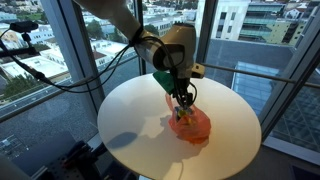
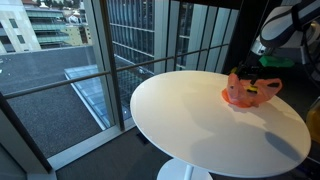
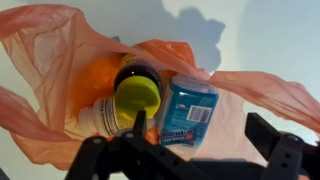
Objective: Pick up the mentos container from the table and put it in the orange plastic bag
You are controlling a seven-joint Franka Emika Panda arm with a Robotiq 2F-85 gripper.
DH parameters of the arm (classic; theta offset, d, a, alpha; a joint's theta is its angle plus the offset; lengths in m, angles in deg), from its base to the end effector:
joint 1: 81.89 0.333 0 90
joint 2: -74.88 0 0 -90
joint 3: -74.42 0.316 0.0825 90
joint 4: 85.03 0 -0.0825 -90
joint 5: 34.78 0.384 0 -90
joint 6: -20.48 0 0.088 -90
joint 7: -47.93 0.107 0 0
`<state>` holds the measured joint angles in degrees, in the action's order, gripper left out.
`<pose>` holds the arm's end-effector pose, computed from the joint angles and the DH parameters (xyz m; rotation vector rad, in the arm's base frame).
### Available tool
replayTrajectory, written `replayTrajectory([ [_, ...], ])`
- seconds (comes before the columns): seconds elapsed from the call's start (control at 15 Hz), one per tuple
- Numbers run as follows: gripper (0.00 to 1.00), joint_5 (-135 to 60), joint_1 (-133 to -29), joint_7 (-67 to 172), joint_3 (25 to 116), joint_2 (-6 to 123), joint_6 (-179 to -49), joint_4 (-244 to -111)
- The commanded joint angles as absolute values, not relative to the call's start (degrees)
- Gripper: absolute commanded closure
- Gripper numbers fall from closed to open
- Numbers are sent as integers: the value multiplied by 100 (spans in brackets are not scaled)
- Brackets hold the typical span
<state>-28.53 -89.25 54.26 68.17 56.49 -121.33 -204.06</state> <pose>0.5781 -0.1388 0.2810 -3.0378 0.6542 -0.1271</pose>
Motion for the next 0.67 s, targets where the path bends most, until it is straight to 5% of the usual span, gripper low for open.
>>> replayTrajectory([
  [0.0,0,-2692,-9011,5143,6889,5814,-11940,-20386],
  [0.6,0,-3097,-8829,5047,6841,6588,-11142,-20607],
])
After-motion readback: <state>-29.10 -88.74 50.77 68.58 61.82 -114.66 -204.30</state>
